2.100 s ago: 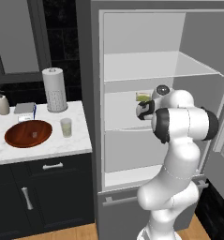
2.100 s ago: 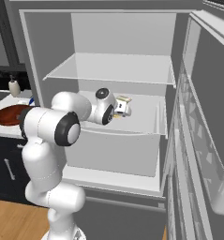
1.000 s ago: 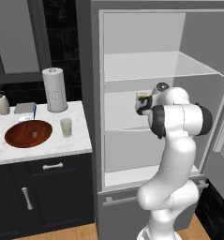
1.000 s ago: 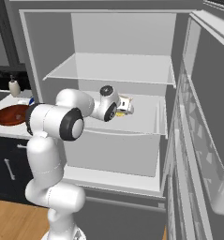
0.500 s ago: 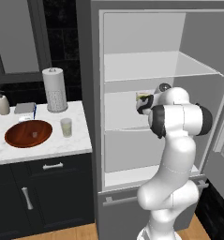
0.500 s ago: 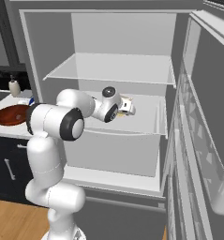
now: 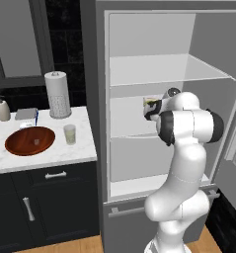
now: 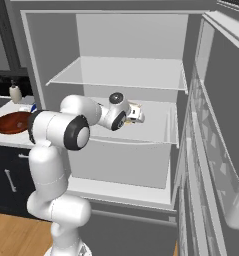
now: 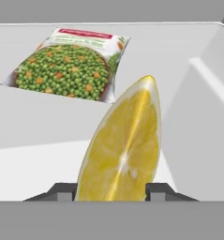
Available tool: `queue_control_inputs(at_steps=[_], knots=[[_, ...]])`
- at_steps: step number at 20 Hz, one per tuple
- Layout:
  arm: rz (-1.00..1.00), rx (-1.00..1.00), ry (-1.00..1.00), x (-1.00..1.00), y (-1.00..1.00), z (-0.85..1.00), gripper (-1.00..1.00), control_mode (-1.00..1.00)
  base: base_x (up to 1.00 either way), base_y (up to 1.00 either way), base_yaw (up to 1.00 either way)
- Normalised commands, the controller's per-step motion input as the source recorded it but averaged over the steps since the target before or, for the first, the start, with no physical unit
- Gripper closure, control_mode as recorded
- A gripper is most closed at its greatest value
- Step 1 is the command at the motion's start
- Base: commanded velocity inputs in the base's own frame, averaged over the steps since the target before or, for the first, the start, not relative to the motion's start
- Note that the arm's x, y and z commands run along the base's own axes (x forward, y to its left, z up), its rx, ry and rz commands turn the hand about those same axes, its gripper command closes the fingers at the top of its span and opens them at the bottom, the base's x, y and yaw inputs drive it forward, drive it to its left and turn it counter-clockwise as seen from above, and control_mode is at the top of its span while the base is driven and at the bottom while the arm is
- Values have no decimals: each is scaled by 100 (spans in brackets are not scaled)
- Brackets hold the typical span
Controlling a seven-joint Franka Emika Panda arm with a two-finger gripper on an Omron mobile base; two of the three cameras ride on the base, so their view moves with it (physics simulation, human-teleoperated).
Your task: Grab a lemon wedge from the fridge and one ice cube from the ice bowl, and put them in the glass of lemonade.
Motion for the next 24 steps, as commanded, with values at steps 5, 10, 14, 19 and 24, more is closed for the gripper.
queue_control_inputs(at_steps=[5, 10, 14, 19, 24], knots=[[0, 0, -1, -32, 0, 0, 100, -100, 0, 0, 0], [7, 0, -9, -82, 0, 0, 100, -100, 0, 0, 0], [9, 0, -16, -98, 0, 11, 100, -100, 0, 0, 0], [10, 0, -6, -94, 1, 70, 100, -100, 0, 0, 0], [18, 0, 11, -80, 7, 100, 100, -100, 0, 0, 0]])
